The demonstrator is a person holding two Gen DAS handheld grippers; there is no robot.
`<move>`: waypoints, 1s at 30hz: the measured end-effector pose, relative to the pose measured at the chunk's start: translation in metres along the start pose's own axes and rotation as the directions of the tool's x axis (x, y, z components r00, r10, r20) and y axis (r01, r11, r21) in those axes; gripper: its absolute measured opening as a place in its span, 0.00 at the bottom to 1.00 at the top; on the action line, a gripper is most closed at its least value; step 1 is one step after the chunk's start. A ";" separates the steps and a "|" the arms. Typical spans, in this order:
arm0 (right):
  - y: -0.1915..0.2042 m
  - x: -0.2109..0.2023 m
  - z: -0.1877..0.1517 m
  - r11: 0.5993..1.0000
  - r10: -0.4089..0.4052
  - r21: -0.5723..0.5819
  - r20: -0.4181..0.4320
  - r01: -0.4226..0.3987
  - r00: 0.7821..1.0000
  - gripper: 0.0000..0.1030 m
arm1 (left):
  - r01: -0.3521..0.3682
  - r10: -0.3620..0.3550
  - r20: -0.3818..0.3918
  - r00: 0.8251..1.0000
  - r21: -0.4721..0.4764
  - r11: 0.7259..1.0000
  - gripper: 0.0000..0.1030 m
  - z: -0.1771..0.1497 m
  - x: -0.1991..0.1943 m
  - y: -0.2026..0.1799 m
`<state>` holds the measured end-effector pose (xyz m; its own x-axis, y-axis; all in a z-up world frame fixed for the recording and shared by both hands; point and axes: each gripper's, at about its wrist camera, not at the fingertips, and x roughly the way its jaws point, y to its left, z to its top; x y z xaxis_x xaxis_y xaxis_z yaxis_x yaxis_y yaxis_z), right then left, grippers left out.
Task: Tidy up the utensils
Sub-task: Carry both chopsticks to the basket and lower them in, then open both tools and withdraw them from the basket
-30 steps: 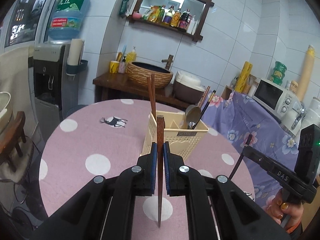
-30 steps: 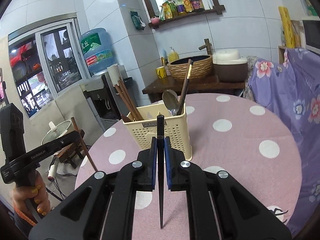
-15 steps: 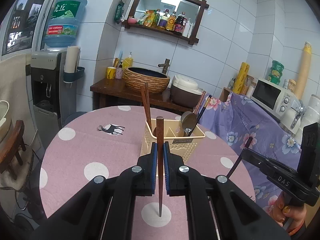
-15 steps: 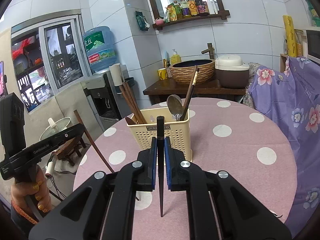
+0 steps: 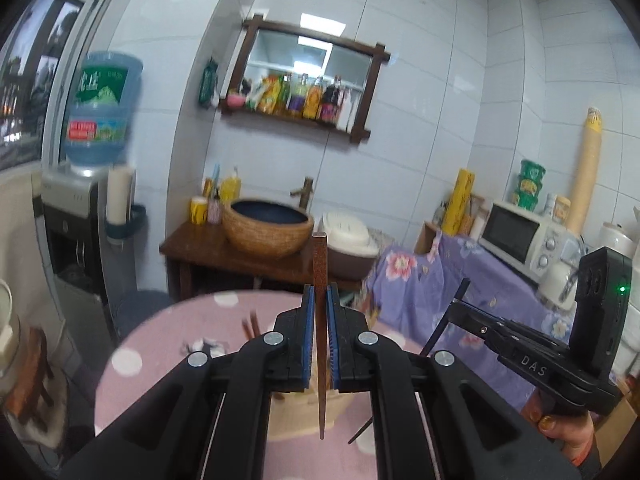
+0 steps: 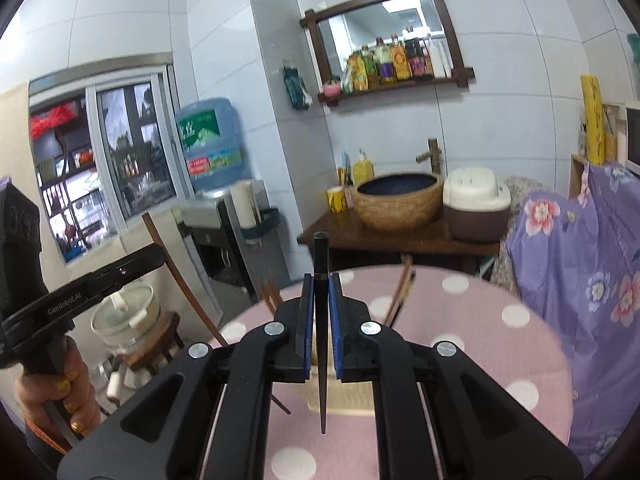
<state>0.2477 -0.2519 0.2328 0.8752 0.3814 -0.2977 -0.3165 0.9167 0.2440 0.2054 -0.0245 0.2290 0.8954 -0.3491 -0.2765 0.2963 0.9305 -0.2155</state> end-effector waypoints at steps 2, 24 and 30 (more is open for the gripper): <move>0.002 0.004 0.021 1.000 -0.020 0.004 0.040 0.019 0.999 0.08 | -0.020 0.020 0.028 0.999 0.006 1.000 0.07 0.020 0.008 -0.003; -0.036 0.117 -0.073 0.988 -0.153 0.000 -0.109 0.154 0.982 0.08 | -0.125 0.124 -0.182 0.975 0.009 0.992 0.07 -0.093 0.118 0.029; -0.034 0.108 -0.076 0.989 -0.145 0.002 -0.072 0.145 0.987 0.08 | -0.132 0.137 -0.176 0.975 0.038 0.991 0.05 -0.097 0.115 0.025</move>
<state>0.3250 -0.2332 0.1222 0.8831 0.2523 -0.3955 -0.1853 0.9621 0.2000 0.2839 -0.0518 0.1013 0.8547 -0.2327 -0.4640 0.1881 0.9720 -0.1411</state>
